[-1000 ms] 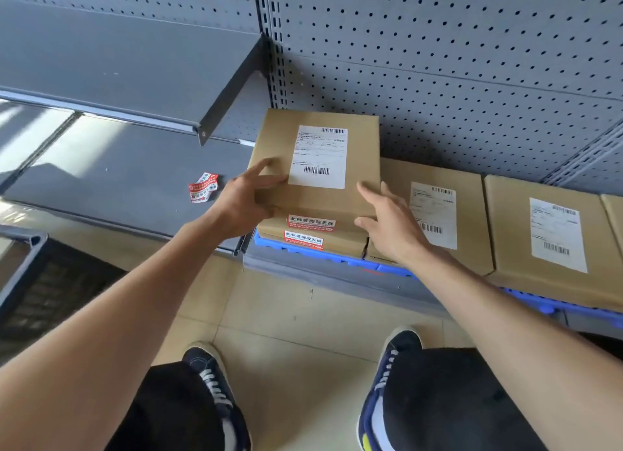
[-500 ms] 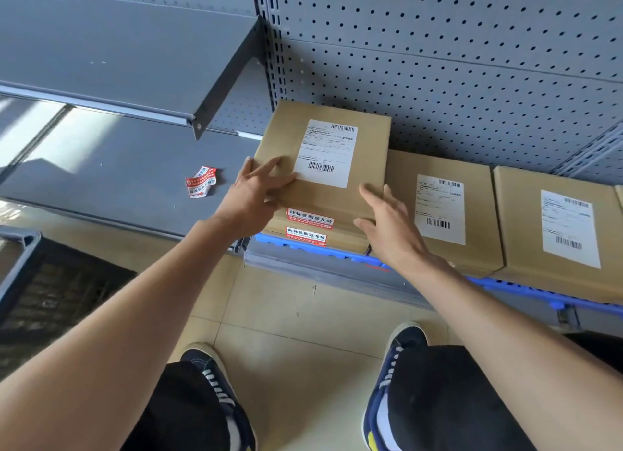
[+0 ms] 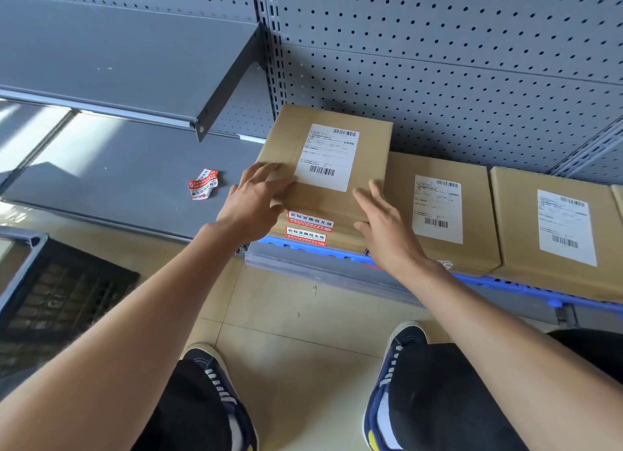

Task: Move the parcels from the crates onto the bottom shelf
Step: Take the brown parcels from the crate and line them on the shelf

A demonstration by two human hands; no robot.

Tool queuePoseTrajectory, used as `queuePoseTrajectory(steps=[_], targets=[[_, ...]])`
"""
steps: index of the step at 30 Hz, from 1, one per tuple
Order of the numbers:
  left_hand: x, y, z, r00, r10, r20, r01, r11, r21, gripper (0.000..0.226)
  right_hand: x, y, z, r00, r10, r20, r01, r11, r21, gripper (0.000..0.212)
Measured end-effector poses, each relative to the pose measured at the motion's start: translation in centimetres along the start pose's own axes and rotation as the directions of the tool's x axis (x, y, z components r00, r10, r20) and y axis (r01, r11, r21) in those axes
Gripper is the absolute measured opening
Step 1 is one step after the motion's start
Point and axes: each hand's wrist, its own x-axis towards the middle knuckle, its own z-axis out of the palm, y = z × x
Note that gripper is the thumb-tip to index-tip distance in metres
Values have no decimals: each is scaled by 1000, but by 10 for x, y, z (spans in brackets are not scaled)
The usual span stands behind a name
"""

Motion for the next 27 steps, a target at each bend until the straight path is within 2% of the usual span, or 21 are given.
queuePoseTrajectory(steps=[11, 15, 19, 27], targets=[[1, -4, -8, 1000, -5, -5, 5, 996, -93, 60, 7, 5, 5, 999, -33, 7, 33, 999, 17, 58], [1, -5, -21, 993, -118, -3, 115, 971, -209, 68, 7, 8, 6, 999, -38, 16, 38, 999, -11, 61], [-1, -7, -29, 989, -147, 3, 145, 972, -184, 74, 6, 9, 5, 999, -48, 21, 48, 999, -20, 61], [-5, 3, -36, 987, -158, -16, 151, 965, -213, 57, 7, 13, 7, 999, -45, 7, 45, 999, -5, 71]])
